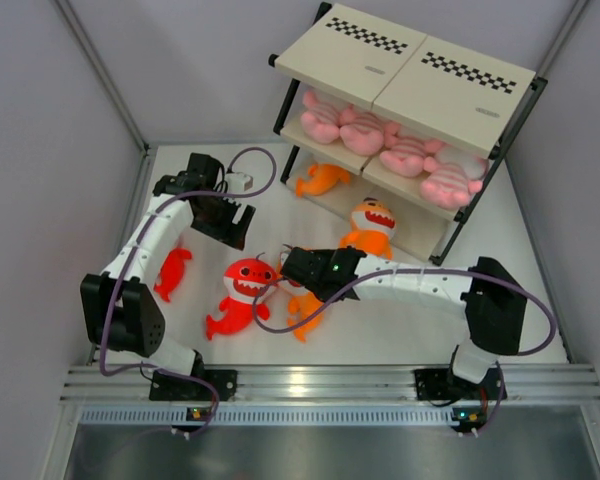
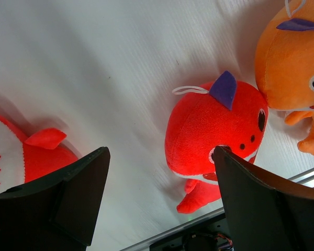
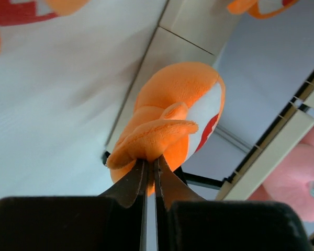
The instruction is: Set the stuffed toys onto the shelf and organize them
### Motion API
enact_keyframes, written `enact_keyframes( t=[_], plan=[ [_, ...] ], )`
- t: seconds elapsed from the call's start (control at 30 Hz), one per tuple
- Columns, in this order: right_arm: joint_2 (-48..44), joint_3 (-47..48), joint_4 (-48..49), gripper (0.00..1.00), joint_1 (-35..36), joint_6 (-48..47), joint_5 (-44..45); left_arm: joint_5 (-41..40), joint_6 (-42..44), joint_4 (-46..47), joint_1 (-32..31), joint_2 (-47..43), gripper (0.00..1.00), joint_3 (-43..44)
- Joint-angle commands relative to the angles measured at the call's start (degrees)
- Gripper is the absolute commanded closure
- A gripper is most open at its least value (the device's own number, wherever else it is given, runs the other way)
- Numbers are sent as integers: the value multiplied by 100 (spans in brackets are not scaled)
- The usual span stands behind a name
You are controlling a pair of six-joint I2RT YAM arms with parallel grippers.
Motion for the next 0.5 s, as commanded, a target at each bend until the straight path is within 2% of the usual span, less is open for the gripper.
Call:
enact_keyframes(
  t=[0.0, 0.13, 0.23, 0.27, 0.37, 0.47],
  plan=[
    [104, 716, -207, 100, -62, -482, 702, 29, 93, 186, -5, -201, 14, 78],
    [69, 964, -86, 100, -106, -833, 809, 11, 93, 194, -5, -174, 14, 96],
    [-45, 693, 415, 100, -246, -1255, 370, 20, 101, 194, -5, -174, 14, 122],
    [-80, 465, 860, 100, -308, -1482, 160, 11, 110, 194, -5, -183, 14, 122],
    [-81, 183, 1547, 100, -606, -1957, 96, 11, 119, 194, -5, -201, 14, 122],
    [226, 348, 1708, 100, -949, -2073, 35, 20, 128, 194, -5, -201, 14, 131]
  ],
)
